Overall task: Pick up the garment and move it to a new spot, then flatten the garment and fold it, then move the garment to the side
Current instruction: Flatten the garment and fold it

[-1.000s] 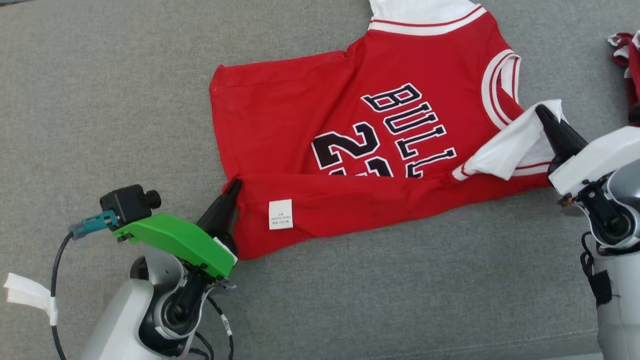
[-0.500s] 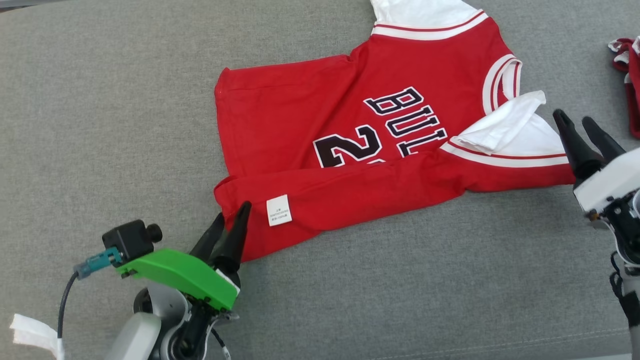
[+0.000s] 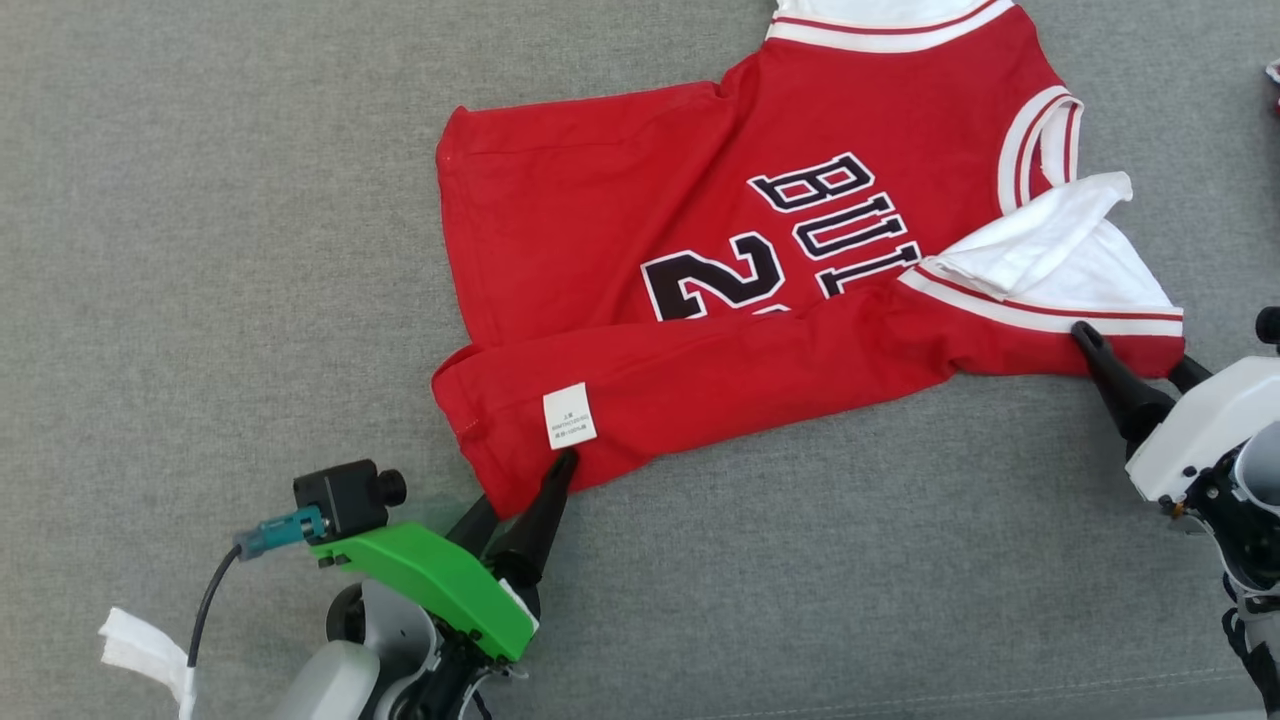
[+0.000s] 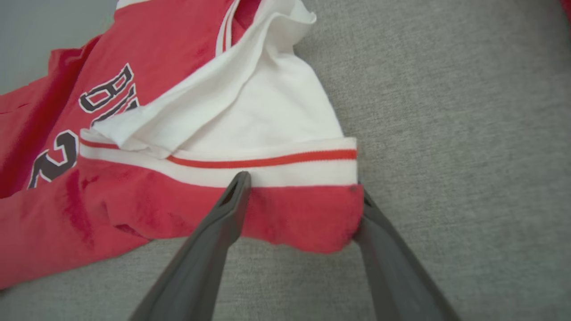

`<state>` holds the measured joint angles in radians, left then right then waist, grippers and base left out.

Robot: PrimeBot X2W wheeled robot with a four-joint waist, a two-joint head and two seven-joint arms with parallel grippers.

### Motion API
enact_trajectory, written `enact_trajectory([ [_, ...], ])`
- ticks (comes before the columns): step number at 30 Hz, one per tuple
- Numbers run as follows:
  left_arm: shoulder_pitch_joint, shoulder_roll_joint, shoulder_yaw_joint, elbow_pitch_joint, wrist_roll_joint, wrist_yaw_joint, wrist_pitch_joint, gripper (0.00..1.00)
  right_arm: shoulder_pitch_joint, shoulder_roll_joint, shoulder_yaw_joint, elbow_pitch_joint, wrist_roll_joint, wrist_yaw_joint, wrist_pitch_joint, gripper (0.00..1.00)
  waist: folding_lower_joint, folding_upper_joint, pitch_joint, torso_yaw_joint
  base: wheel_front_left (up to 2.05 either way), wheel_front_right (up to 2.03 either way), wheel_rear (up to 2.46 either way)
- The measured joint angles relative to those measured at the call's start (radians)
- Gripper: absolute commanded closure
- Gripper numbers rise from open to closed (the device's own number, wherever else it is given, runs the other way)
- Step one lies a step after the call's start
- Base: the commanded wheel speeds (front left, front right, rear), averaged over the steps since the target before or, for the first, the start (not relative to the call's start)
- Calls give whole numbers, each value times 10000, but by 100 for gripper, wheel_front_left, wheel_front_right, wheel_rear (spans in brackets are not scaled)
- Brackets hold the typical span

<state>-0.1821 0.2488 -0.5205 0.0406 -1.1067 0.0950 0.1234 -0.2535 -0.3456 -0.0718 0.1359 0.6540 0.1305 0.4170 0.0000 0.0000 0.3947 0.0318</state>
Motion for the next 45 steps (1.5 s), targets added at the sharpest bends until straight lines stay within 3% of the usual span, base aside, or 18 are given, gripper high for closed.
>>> enact_trajectory([
  [1, -78, -6, -42, 92, 10, -65, 36, 92, -18, -8, 67, 29, 77, 0, 44, 0, 0, 0, 15, 26, 0, 0, 0],
  [2, -170, -13, -79, 213, 15, -167, 88, 100, -44, 8, 121, 79, 261, 0, 100, 0, 0, 0, 28, 53, 0, 0, 0],
  [3, -197, -29, -98, 286, 13, -232, 104, 100, -56, 17, 138, 109, 359, 0, 121, 50, 0, 0, 28, 62, 0, 0, 0],
  [5, -216, -35, -146, 403, -12, -351, 163, 100, -76, -44, 176, 165, 474, 0, 144, 91, 0, 0, -2, 68, 0, 0, 0],
  [6, -222, -19, -184, 460, -12, -453, 173, 100, -81, -127, 211, 207, 564, 0, 157, 100, 0, 0, -31, 68, 0, 0, 0],
  [10, -217, 192, -249, 430, -61, -727, 341, 100, -71, -376, 278, 332, 907, 0, 157, 100, 0, 0, -152, 51, 0, 0, 0],
  [14, -103, 836, -240, -330, -82, -909, 669, 100, 107, -861, 180, 182, 1482, 2, 370, 100, 0, 0, -309, 29, 0, 0, 0],
  [20, 1025, 1868, -276, -2138, -316, -579, 1434, 100, 1263, -1987, -98, -644, 2516, 8, 1473, 100, 0, 0, -509, 14, 0, 0, 0],
  [27, 1991, 1680, -633, -2368, -330, -207, 1218, 100, 2390, -2251, -240, -1083, 3074, 6, 2113, 100, 0, 0, -460, 22, 0, 0, 0],
  [28, 1977, 1570, -614, -2234, -211, -117, 1057, 68, 2426, -2224, -245, -1053, 2991, 6, 2086, 87, 0, 0, -447, 32, 0, 0, 0],
  [29, 1963, 1486, -606, -2159, -130, -75, 951, 10, 2429, -2192, -253, -1028, 2909, 6, 2034, 47, 0, 0, -438, 38, 0, 0, 0],
  [30, 1927, 1390, -623, -2061, -73, -58, 886, 0, 2427, -2148, -278, -1003, 2696, 6, 1918, 0, 0, 0, -423, 43, 0, 0, 0],
  [34, 1801, 1526, -326, -2059, 52, 38, 683, 0, 2275, -2176, -487, -1093, 2569, 0, 1904, 0, 0, 0, -368, 50, 0, 0, 0],
  [39, 1100, 2019, 541, -2510, 194, 259, 514, 0, 1151, -2633, -1041, -2127, 2755, 0, 2056, 0, 0, 0, -45, 69, 0, 0, 0],
  [41, 395, 1933, 660, -2548, 184, 284, 617, 0, 293, -2654, -1030, -2428, 2527, 2, 2050, 0, 0, 0, 166, 85, 0, 0, 0],
  [45, -1522, 1193, 431, -1833, 385, 341, 880, 0, -2005, -2290, -481, -2196, 1306, 0, 2065, 0, 0, 0, 755, 153, 0, 0, 0],
])
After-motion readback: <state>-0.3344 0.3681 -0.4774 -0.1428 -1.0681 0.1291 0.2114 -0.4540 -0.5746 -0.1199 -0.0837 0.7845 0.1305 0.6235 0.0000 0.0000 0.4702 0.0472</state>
